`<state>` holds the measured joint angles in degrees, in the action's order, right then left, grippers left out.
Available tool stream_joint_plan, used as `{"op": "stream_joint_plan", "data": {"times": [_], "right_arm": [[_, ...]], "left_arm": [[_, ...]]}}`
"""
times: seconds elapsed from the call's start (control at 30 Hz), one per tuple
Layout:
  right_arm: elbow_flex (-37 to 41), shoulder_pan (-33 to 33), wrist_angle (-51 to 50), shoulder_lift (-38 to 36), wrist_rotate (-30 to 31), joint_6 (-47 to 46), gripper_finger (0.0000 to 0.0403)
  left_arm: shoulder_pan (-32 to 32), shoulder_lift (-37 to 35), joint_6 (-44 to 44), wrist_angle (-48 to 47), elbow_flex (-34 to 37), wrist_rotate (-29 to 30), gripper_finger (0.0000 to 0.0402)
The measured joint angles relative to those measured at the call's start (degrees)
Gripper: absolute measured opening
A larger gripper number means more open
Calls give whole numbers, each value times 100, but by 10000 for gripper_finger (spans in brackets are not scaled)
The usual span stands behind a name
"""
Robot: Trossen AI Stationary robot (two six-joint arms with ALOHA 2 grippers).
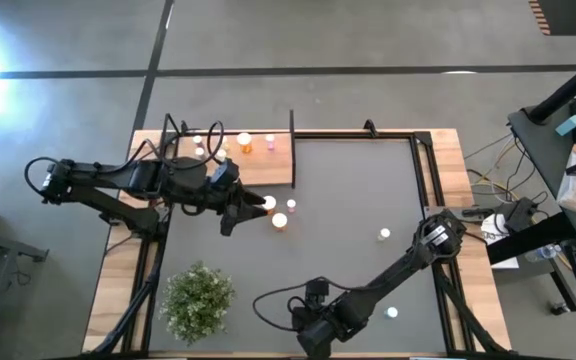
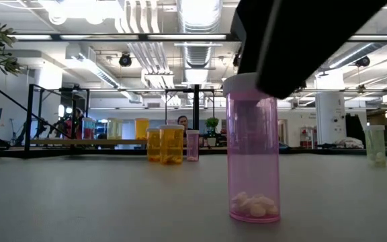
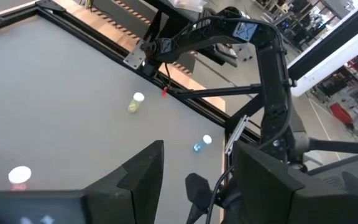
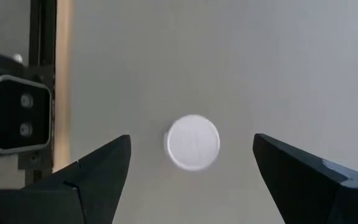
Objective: Pick and place medicine bottles onto shelf by color
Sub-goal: Move the bottom pink pill bottle to the middle of table
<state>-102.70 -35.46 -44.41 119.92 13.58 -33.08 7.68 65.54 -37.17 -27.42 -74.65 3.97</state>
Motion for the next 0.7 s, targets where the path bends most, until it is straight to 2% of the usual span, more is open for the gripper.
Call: {"op": "stream_joint_plan", "data": {"times": [0.37, 0.7], "right_arm": [[200, 9, 445, -13, -24, 12, 317], [261, 22, 445, -13, -28, 13, 204]], "left_arm": [[-2, 0, 23, -2, 2, 90, 174], [-2, 0, 42, -4, 4, 101, 174]]}}
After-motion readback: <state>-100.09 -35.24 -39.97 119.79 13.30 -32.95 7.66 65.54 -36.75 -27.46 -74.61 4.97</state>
